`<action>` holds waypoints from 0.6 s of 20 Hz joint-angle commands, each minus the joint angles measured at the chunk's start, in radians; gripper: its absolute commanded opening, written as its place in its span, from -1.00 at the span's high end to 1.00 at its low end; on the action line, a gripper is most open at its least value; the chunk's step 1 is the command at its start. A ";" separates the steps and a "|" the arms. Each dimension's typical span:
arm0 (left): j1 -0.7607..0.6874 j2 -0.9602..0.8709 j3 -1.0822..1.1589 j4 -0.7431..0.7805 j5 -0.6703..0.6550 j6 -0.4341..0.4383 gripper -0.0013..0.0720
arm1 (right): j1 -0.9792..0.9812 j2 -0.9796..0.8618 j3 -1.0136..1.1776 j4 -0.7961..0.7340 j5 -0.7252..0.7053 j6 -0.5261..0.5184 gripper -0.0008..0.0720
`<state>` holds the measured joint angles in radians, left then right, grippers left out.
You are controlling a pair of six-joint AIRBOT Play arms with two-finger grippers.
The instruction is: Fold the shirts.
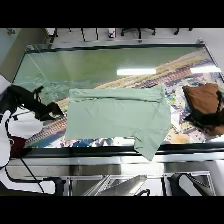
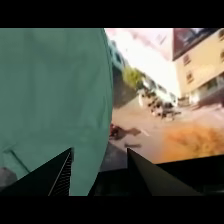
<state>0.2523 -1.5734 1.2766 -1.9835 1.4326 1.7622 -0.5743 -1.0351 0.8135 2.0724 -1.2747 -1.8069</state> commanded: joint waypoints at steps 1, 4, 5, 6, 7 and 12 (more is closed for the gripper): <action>0.024 0.080 -0.280 -0.061 -0.081 0.066 -0.86 | -0.113 0.066 -0.235 0.143 -0.043 -0.067 -0.08; 0.008 0.079 -0.361 -0.063 -0.102 0.073 -0.86 | -0.112 0.043 -0.312 0.154 -0.026 -0.106 -0.08; -0.002 0.079 -0.375 -0.064 -0.122 0.074 -0.86 | -0.112 0.031 -0.328 0.158 -0.018 -0.119 -0.08; -0.016 0.079 -0.382 -0.069 -0.139 0.074 -0.86 | -0.111 0.014 -0.338 0.158 -0.007 -0.127 -0.08; -0.033 0.079 -0.388 -0.091 -0.160 0.075 -0.86 | -0.111 -0.006 -0.344 0.158 0.003 -0.132 -0.08; -0.096 0.078 -0.385 -0.113 -0.227 0.082 0.25 | -0.019 -0.135 -0.348 0.196 0.066 -0.162 -0.08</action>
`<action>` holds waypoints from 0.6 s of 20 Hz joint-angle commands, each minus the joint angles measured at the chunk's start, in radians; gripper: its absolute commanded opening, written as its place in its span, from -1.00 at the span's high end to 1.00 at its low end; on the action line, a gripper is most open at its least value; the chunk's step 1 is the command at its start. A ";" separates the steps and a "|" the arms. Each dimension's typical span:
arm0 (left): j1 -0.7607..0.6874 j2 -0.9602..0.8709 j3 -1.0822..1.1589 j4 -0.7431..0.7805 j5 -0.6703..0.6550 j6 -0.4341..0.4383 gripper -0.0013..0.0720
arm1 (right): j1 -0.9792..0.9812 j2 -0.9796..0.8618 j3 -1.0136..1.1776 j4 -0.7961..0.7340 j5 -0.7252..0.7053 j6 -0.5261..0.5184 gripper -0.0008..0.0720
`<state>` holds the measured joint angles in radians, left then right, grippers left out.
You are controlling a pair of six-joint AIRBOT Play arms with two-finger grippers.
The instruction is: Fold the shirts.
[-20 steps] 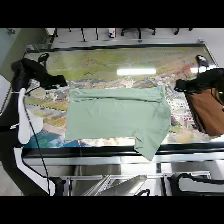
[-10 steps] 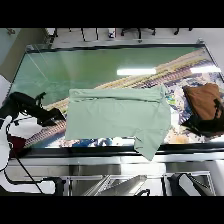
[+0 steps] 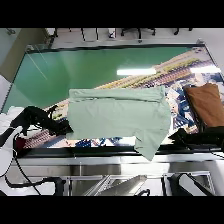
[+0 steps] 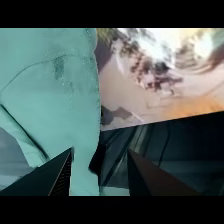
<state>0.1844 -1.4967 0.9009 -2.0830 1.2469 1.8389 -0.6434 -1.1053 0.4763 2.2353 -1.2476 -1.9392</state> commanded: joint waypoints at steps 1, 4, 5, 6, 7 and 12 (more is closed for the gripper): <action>-0.032 0.002 -0.009 -0.013 -0.045 0.006 0.86 | 0.088 -0.094 -0.011 0.037 0.064 -0.029 -0.08; -0.032 0.002 -0.009 -0.013 -0.044 0.006 0.92 | 0.198 -0.179 -0.011 0.051 0.109 -0.029 -0.08; -0.032 0.002 -0.009 -0.013 -0.044 0.006 0.92 | 0.231 -0.207 -0.011 0.059 0.110 -0.029 -0.08; -0.032 0.002 -0.009 -0.013 -0.044 0.006 0.92 | 0.260 -0.228 -0.011 0.060 0.114 -0.029 -0.08; -0.032 0.002 -0.009 -0.013 -0.044 0.005 0.92 | 0.281 -0.241 -0.011 0.067 0.128 -0.030 -0.08; -0.032 0.003 -0.009 -0.010 0.001 0.000 0.92 | 0.291 -0.210 0.035 0.099 0.114 -0.074 0.93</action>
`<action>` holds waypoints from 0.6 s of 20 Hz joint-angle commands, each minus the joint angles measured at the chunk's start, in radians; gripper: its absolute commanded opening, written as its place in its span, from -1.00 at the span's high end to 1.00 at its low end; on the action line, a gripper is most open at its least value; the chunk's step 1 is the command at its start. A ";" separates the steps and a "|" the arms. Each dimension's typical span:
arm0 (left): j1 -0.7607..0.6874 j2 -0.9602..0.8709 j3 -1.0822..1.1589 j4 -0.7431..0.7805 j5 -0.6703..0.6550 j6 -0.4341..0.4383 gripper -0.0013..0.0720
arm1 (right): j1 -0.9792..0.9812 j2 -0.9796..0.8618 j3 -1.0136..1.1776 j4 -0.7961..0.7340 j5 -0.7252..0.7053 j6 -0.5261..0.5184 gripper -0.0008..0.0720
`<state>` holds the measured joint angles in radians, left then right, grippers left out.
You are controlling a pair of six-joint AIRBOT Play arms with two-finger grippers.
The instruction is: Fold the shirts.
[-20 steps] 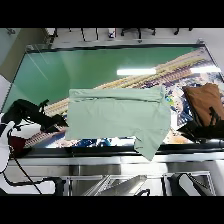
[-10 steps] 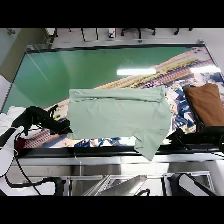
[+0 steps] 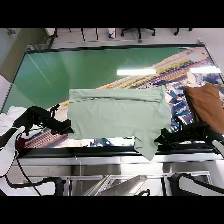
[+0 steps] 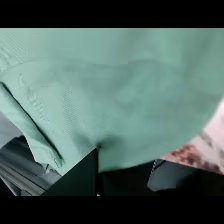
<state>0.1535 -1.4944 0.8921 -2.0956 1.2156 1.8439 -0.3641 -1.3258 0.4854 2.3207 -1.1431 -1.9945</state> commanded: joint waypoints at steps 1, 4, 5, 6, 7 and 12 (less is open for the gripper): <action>-0.001 0.006 -0.001 0.024 0.055 -0.022 0.92 | 0.006 0.041 0.031 0.005 0.002 -0.011 0.93; -0.001 0.061 -0.003 0.204 0.132 -0.123 0.92 | 0.003 0.173 0.028 -0.232 -0.018 0.221 0.93; 0.000 0.085 -0.003 0.263 0.155 -0.146 0.92 | 0.004 0.222 0.026 -0.339 -0.048 0.313 0.93; 0.001 0.109 -0.003 0.313 0.182 -0.168 0.92 | 0.004 0.266 0.021 -0.410 -0.072 0.370 0.93; 0.001 0.128 -0.003 0.343 0.201 -0.172 0.92 | 0.004 0.310 0.015 -0.464 -0.089 0.406 0.93; 0.001 0.182 0.021 0.338 0.215 -0.179 0.92 | 0.004 0.433 0.026 -0.402 -0.036 0.351 0.93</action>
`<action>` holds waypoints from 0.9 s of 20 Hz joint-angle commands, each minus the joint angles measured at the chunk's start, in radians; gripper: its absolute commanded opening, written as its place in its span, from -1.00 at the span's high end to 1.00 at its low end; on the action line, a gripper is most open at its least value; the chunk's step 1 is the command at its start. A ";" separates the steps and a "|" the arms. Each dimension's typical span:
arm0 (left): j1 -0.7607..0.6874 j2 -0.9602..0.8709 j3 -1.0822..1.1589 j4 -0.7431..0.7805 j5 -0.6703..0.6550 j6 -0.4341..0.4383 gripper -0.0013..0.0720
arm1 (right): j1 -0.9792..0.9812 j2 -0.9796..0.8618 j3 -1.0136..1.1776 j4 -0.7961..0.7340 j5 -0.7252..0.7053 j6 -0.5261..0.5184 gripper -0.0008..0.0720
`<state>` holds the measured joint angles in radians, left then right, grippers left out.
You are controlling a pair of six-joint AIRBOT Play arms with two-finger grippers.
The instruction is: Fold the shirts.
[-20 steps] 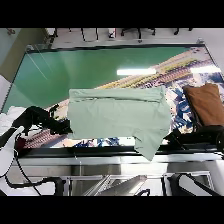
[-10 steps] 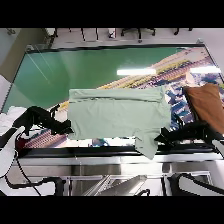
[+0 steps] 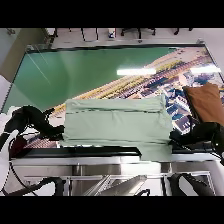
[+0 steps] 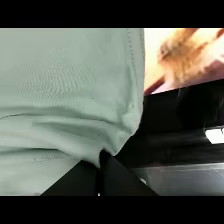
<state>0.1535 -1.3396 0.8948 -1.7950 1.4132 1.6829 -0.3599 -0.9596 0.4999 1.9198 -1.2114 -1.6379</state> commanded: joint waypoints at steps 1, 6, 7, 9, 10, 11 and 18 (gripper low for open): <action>-0.005 0.026 0.053 0.028 0.018 -0.018 0.92 | 0.000 0.068 0.035 0.081 0.069 -0.066 0.93; -0.070 -0.080 0.307 -0.040 -0.027 -0.029 0.92 | 0.048 -0.092 0.234 0.354 0.271 -0.210 0.93; -0.090 -0.128 0.357 -0.037 -0.029 -0.029 0.92 | 0.069 -0.158 0.283 0.355 0.285 -0.210 0.93; -0.116 -0.235 0.477 -0.037 -0.033 -0.051 0.92 | 0.105 -0.295 0.383 0.355 0.323 -0.210 0.93; -0.117 -0.287 0.541 -0.037 -0.038 -0.066 0.92 | 0.118 -0.364 0.436 0.355 0.340 -0.211 0.93; -0.117 -0.336 0.598 -0.037 -0.042 -0.080 0.92 | 0.127 -0.424 0.481 0.354 0.353 -0.211 0.93; -0.132 -0.570 0.887 -0.050 -0.018 -0.094 0.92 | 0.169 -0.702 0.706 0.352 0.375 -0.222 0.91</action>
<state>0.0326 -1.8236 1.6653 -1.8339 1.3773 1.5967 -0.2070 -1.5700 1.1259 2.2684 -0.8520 -1.8526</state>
